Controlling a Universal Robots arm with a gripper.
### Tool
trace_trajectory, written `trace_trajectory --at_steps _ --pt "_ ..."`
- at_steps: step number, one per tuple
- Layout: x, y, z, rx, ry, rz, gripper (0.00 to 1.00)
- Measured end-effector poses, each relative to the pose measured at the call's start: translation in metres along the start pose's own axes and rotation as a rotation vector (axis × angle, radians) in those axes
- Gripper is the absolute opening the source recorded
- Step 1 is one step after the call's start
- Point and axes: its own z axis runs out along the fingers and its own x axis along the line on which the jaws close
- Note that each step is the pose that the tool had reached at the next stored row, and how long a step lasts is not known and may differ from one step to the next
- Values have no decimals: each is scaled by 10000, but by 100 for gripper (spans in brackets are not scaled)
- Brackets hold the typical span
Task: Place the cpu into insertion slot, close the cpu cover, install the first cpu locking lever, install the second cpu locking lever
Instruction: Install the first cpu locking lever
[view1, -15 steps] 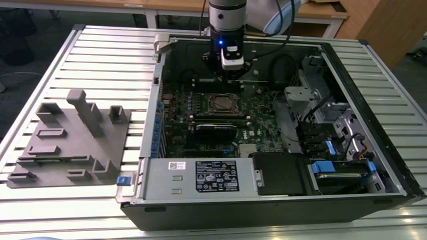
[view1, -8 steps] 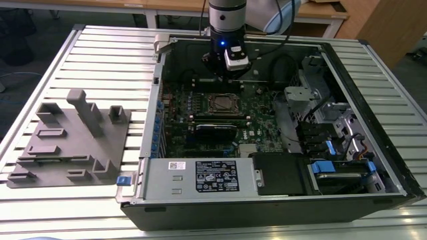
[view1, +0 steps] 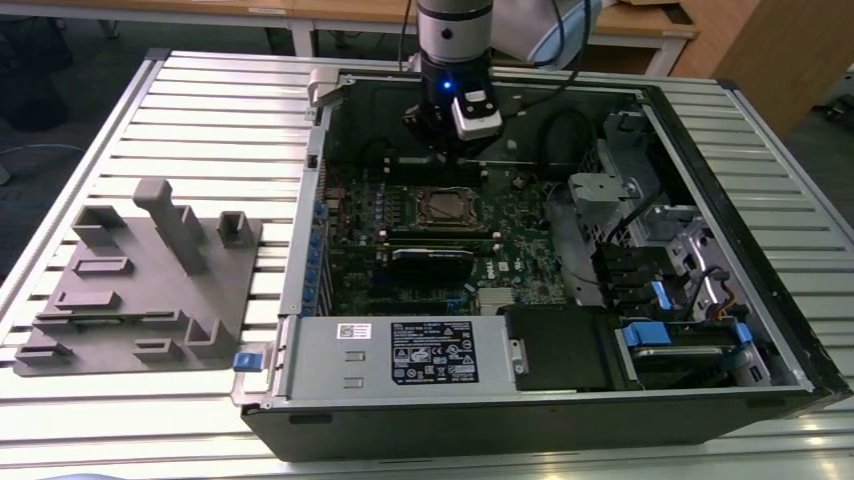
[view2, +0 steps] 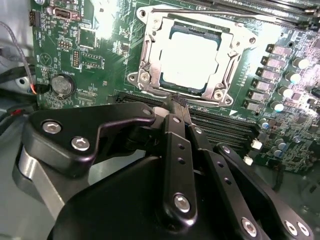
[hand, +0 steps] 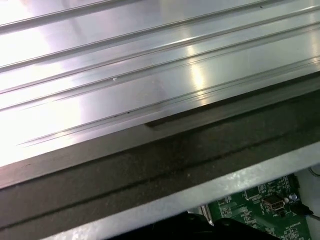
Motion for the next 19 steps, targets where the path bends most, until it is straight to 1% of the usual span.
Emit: trace_trajectory --at_steps 2,3,4,5,8,9,10,12,15,16,19 --pt "-1 0 -8 -13 3 -161 11" --pt "-1 1 -8 -6 6 -230 11" --pt "-1 0 -8 15 16 -287 11" --pt "-1 -1 -9 28 16 -300 11" --pt "-1 -1 -9 31 17 -301 11" --pt "-1 0 -9 37 33 -301 11" --pt "-1 0 -5 62 110 -306 11" --pt "0 0 2 143 360 -328 11" --pt "1 0 11 261 761 -386 11" --pt "1 0 12 275 809 -392 11" --pt "1 -1 12 276 811 -394 11"
